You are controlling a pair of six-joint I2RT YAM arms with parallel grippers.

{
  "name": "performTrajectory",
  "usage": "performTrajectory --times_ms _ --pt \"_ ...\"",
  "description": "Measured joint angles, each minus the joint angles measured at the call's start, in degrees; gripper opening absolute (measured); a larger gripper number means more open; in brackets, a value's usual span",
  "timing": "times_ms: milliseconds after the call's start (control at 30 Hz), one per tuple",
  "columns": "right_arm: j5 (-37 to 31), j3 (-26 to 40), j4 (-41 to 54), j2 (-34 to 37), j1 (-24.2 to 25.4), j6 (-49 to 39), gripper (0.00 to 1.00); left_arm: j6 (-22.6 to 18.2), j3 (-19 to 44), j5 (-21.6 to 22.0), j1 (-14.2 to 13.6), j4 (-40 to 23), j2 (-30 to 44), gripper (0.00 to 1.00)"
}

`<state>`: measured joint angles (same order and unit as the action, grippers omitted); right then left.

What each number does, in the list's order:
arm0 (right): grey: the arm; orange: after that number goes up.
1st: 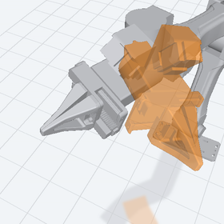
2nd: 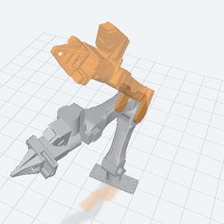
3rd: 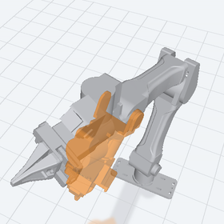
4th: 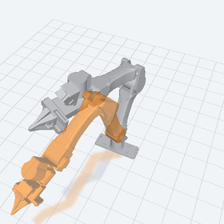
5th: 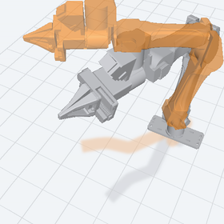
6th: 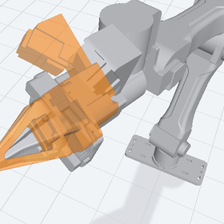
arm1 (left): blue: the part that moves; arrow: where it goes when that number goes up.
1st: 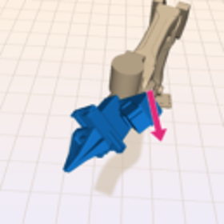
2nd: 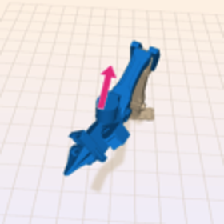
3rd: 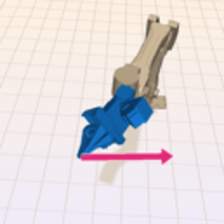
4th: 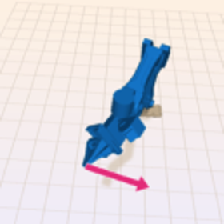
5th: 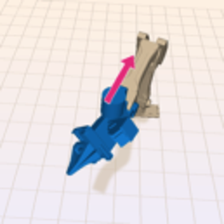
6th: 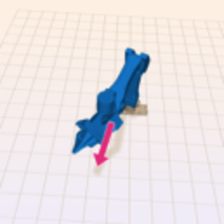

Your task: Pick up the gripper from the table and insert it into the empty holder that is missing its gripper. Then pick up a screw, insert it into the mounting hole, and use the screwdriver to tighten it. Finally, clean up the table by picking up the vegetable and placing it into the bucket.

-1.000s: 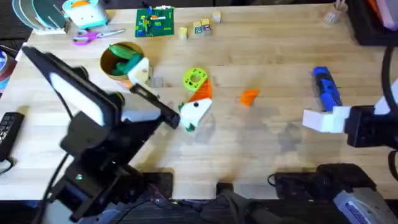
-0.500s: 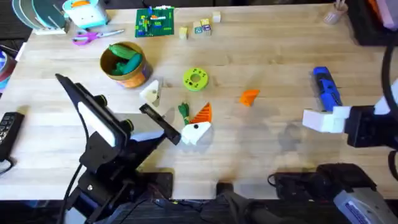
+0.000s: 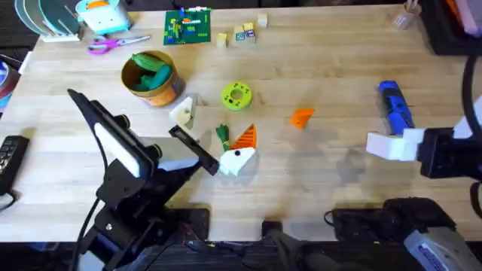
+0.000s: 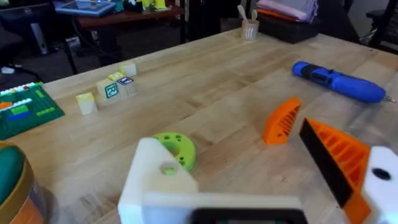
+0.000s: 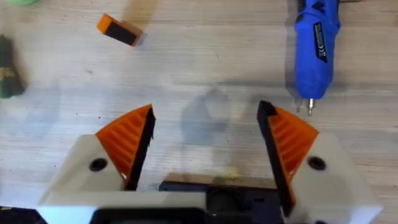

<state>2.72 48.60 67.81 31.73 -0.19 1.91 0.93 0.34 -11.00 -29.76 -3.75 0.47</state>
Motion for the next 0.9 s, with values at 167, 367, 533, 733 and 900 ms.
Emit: performTrajectory --times_ms 167,367,533,733,900 --pt "0.0 0.0 0.0 0.0 0.0 0.0 0.994 0.0 0.0 0.0 0.0 0.0 0.0 0.992" --pt "0.0 0.0 0.0 0.0 0.0 0.0 0.993 0.0 0.0 0.0 0.0 0.0 0.0 0.992" --pt "0.1 0.0 -0.1 0.0 0.0 0.5 0.993 0.0 0.0 0.0 0.0 0.0 0.0 0.992" --pt "4.6 0.0 -4.9 0.0 0.0 8.5 0.993 0.0 0.0 0.0 0.0 0.0 0.0 0.992" --pt "7.8 0.0 -10.7 0.2 -0.2 12.2 0.994 0.0 0.0 0.0 0.0 0.0 0.0 0.992"
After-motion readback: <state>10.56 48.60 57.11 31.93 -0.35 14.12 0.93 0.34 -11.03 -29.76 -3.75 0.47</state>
